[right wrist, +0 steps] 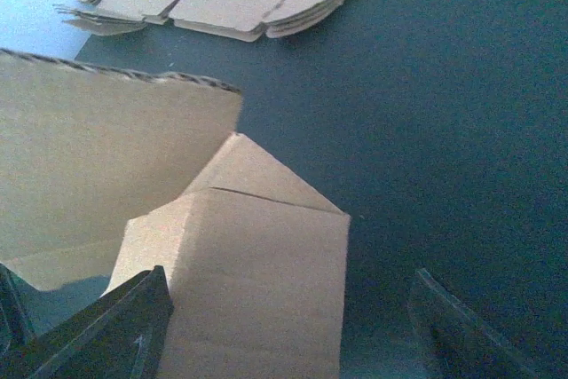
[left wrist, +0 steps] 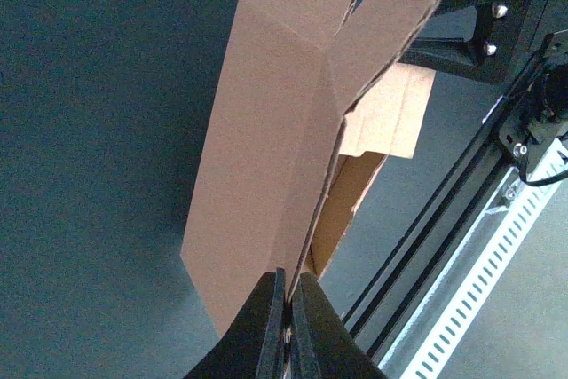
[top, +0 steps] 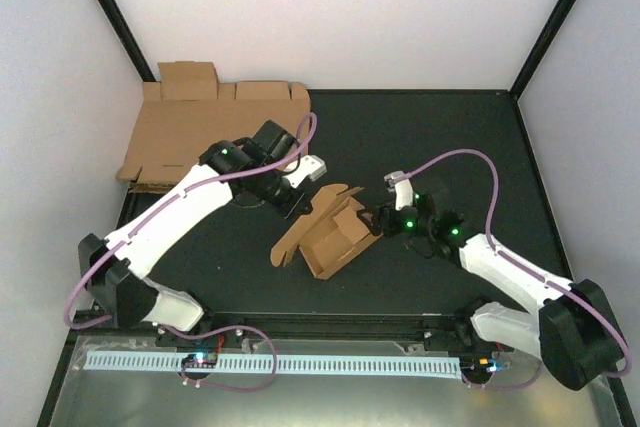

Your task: Fold the paper box

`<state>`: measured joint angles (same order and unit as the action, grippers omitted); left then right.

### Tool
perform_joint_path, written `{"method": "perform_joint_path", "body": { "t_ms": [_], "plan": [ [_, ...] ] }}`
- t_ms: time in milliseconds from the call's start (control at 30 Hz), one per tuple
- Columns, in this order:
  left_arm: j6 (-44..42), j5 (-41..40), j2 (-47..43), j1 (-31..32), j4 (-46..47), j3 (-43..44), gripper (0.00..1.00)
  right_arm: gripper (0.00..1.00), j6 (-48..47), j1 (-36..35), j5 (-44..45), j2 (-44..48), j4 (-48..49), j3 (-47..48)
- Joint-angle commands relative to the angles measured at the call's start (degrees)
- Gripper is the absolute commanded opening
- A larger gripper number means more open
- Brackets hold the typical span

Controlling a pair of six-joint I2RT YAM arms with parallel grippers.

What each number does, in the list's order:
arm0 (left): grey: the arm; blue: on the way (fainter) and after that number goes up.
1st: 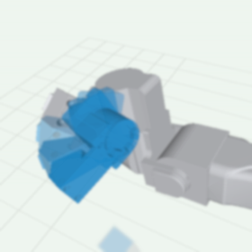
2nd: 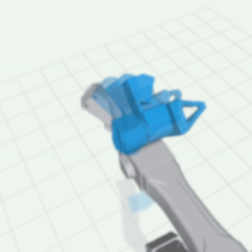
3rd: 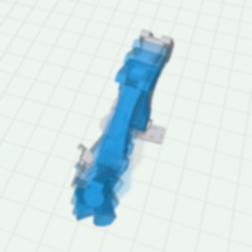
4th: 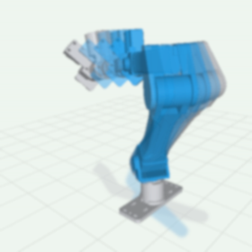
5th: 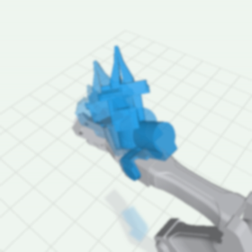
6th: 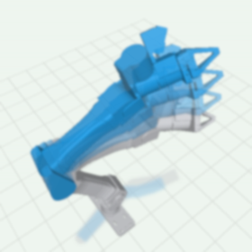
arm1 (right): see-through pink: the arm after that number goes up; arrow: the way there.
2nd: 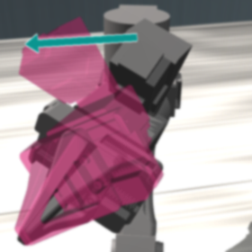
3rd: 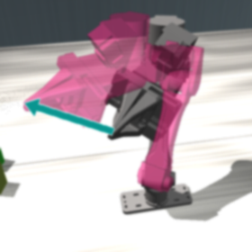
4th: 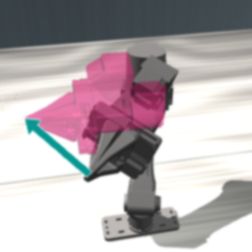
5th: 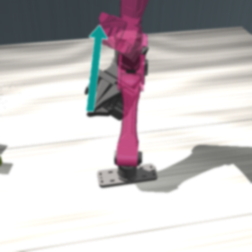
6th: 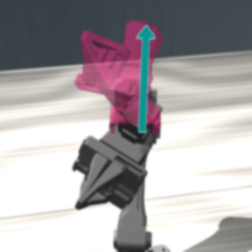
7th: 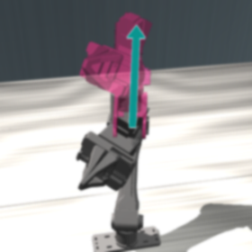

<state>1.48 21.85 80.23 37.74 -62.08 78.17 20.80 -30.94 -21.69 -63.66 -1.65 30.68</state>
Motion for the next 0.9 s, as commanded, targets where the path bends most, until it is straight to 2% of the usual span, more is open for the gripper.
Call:
{"method": "perform_joint_path", "body": {
  "t_ms": [0,400,600,867],
  "plan": [
    [-1.1,-3.0,4.2,0.1,-5.2,5.1,0.02,0.77,0.2,4.4,-5.3,1.0,0.6,-4.4],
    [-2.9,-3.4,12.2,0.5,-8.9,11.8,0.02,0.76,0.0,10.3,-13.0,1.6,1.6,-7.0],
    [-3.3,-3.5,13.8,0.6,-9.6,13.0,0.02,0.8,1.7,14.7,-18.6,1.4,3.4,-7.6],
    [-3.5,-2.6,15.8,1.1,-11.2,16.1,0.02,0.81,0.7,15.1,-21.1,0.3,3.3,-5.8]
  ]
}}
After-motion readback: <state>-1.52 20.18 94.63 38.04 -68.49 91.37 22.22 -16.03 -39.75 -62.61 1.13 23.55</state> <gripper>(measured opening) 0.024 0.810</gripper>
